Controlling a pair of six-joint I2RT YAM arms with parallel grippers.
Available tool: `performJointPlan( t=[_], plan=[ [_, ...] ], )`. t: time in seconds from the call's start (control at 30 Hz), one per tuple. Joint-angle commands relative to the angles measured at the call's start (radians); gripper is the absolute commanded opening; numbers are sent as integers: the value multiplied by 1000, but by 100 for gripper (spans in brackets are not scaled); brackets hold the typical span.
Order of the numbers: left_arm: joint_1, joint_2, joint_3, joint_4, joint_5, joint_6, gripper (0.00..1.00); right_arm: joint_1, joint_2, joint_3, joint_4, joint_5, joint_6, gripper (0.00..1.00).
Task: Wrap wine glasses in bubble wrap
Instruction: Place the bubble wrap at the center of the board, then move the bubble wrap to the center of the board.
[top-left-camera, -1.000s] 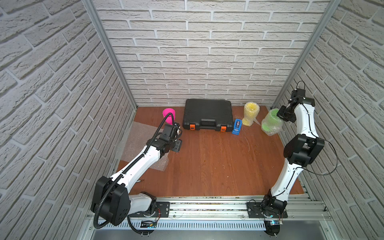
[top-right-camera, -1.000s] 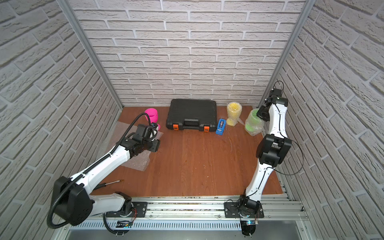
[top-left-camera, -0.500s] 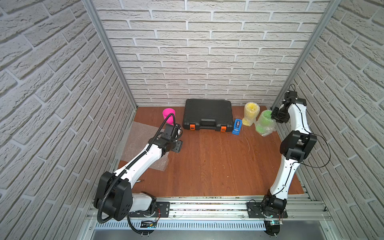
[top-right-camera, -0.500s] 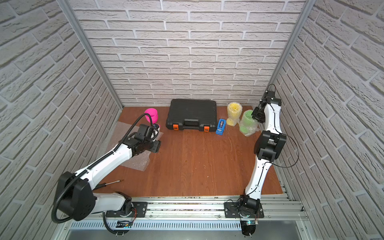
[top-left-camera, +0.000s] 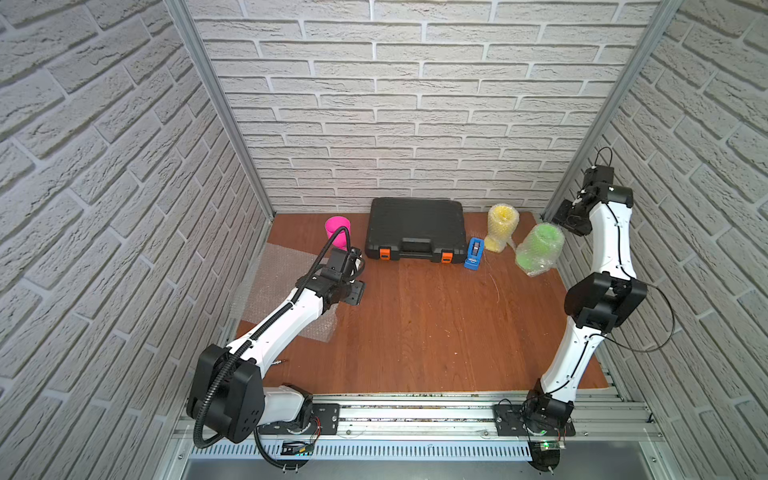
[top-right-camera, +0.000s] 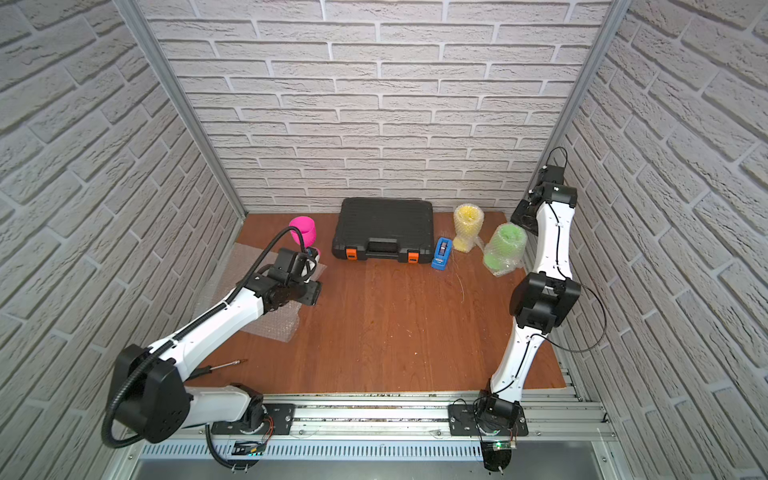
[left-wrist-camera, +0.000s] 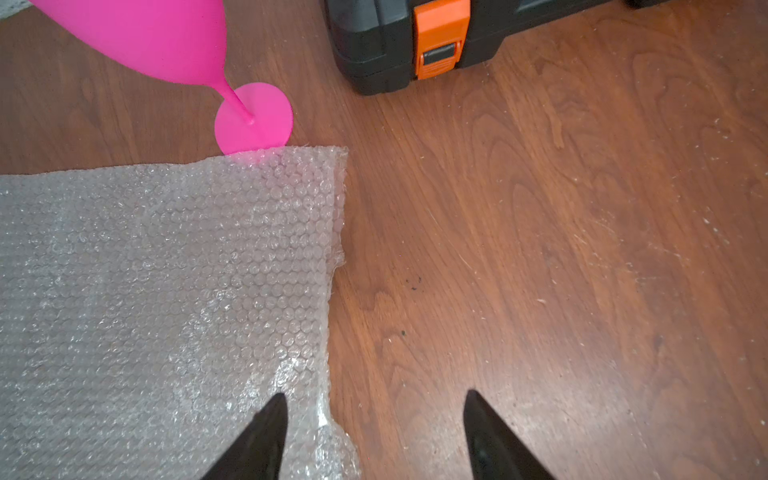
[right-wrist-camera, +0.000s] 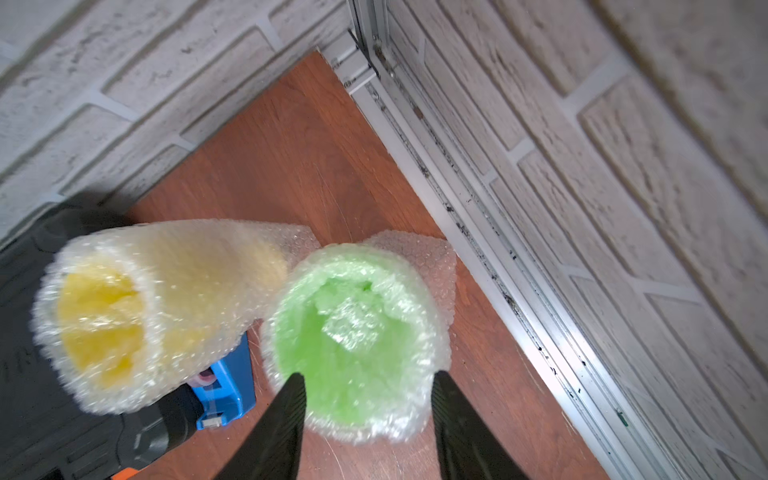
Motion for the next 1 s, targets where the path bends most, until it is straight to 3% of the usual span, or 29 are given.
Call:
performJointPlan(
  t=[0.0,0.13,0.27,0.53,0.67,0.77,0.9,0.97],
  plan=[
    [10,1,27,-20,-10,7,67,5,-21,10,-12,10,-16,50],
    [20,29,36,-49,-33,-15,66,7,-25,3,-33,-2,-16,49],
    [80,99,61,-133,-33,-87,58,20,-92,-26,-41,-39,-6,48],
    [156,322,144,-257,67,-124,54,118,-360,-284,65,-90,19,47],
    [183,400,161,-265,94,-136,46,193,-462,-390,104,-98,41,46],
    [210,439,161,-266,122,-143,35,241,-519,-452,117,-105,49,45],
    [219,440,159,-284,158,-137,6,271,-585,-531,136,-116,58,43],
    [212,392,149,-288,217,-154,0,280,-614,-569,143,-120,59,43]
  ],
)
